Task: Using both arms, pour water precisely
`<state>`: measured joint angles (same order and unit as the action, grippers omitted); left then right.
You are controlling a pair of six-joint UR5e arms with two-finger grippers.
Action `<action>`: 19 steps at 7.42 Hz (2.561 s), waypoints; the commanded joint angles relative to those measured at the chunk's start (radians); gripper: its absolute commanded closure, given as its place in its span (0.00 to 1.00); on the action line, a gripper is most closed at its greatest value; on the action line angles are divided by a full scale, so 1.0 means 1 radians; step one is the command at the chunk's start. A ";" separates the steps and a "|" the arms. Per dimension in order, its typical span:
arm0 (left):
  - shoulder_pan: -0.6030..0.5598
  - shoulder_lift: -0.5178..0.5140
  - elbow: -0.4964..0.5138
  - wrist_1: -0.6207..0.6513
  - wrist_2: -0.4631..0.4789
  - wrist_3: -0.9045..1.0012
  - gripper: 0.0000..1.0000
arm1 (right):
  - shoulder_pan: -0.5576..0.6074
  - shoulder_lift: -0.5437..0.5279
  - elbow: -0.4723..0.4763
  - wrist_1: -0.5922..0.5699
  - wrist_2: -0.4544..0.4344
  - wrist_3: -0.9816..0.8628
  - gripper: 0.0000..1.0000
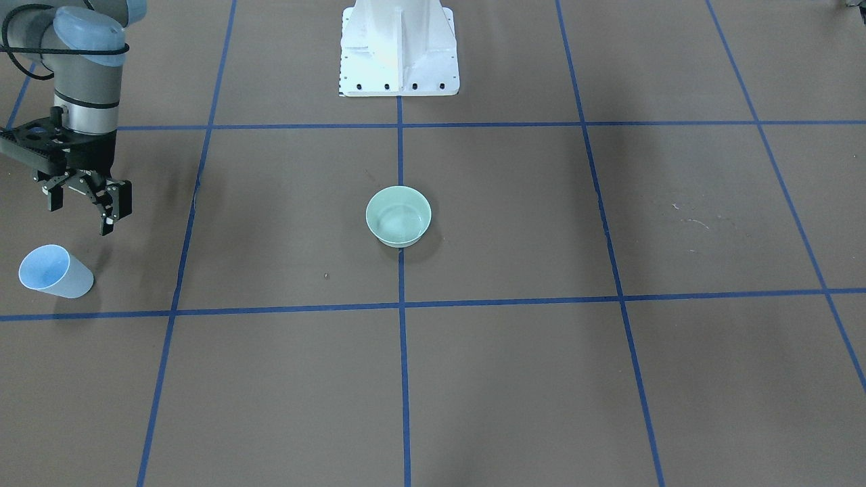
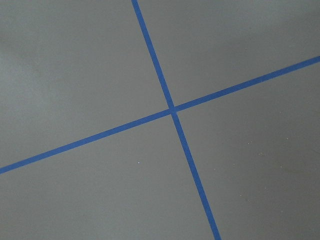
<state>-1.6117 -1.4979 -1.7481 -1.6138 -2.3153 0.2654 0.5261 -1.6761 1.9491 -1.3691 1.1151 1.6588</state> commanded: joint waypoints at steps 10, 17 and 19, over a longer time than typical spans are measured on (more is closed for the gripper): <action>-0.001 0.001 -0.005 0.003 -0.003 0.002 0.00 | -0.043 0.163 -0.335 -0.001 -0.251 0.184 0.00; -0.001 -0.002 -0.005 0.003 -0.001 0.002 0.00 | 0.014 0.150 -0.352 0.001 -0.253 0.179 0.00; -0.001 -0.001 -0.005 0.003 -0.001 0.002 0.00 | 0.014 0.151 -0.355 0.001 -0.264 0.182 0.18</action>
<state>-1.6122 -1.4999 -1.7533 -1.6105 -2.3164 0.2669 0.5386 -1.5252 1.5948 -1.3683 0.8595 1.8389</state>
